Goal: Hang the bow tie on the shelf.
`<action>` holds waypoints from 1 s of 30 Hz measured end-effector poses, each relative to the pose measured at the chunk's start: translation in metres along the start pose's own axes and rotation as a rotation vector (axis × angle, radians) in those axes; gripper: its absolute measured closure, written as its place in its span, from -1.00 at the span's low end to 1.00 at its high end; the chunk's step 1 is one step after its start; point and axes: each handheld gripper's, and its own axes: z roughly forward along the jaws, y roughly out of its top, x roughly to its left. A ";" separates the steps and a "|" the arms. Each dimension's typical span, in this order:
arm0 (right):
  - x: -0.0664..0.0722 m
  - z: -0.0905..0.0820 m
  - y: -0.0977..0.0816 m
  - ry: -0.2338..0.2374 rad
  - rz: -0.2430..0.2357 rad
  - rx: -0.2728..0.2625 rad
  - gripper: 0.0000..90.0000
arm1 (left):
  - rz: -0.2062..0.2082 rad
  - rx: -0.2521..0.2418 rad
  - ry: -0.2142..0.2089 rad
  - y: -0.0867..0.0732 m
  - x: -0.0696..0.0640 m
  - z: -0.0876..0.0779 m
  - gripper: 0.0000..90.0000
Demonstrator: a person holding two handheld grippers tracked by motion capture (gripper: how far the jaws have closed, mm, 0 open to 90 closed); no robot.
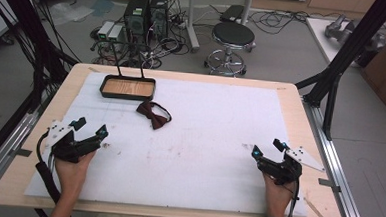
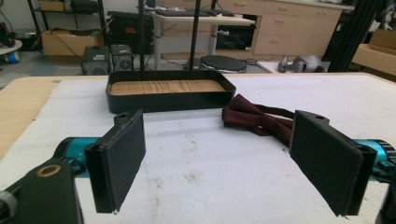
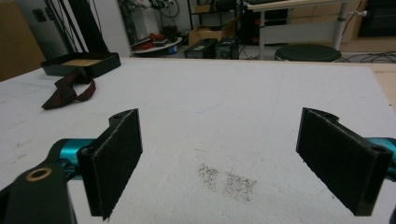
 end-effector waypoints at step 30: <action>-0.001 0.000 0.000 0.008 0.017 -0.004 -0.70 | -0.125 0.226 -0.018 0.009 -0.064 0.144 -0.35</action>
